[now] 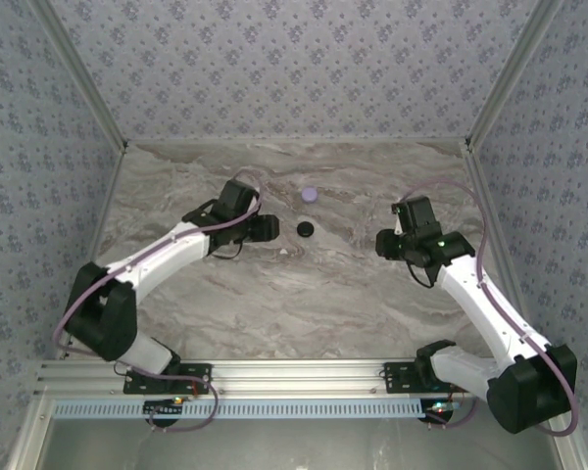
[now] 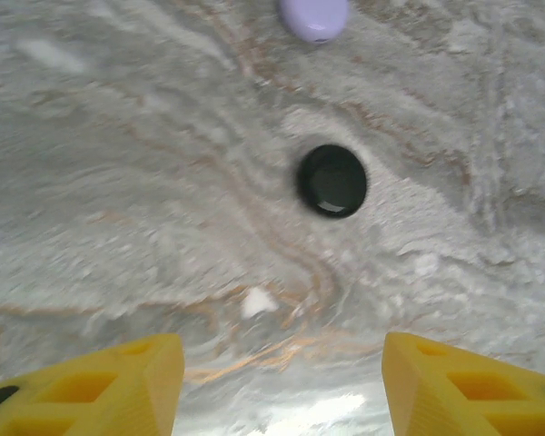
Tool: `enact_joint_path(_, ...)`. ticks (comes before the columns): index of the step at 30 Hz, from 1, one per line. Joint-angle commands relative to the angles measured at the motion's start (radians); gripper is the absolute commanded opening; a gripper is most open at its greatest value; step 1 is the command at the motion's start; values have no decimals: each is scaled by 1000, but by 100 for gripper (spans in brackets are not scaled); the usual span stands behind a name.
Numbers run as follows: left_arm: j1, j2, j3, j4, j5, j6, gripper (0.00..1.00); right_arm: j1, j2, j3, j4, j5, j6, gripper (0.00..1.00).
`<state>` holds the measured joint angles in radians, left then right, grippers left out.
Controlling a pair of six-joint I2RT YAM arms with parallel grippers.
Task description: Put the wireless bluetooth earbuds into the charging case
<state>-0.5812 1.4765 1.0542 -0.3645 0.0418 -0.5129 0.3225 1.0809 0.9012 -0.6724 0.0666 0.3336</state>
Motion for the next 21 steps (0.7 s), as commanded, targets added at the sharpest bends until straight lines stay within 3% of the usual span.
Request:
enact_joint_path(1, 15, -107, -65, -52, -130, 7, 59, -16, -28, -21, -17, 127, 22, 37)
enact_joint_path(13, 68, -436, -271, -58, -412, 100, 66, -111, -45, -124, 103, 239, -27, 39)
enact_joint_path(21, 177, -503, -384, 67, -546, 211, 78, -200, -43, -225, 334, 258, -102, 56)
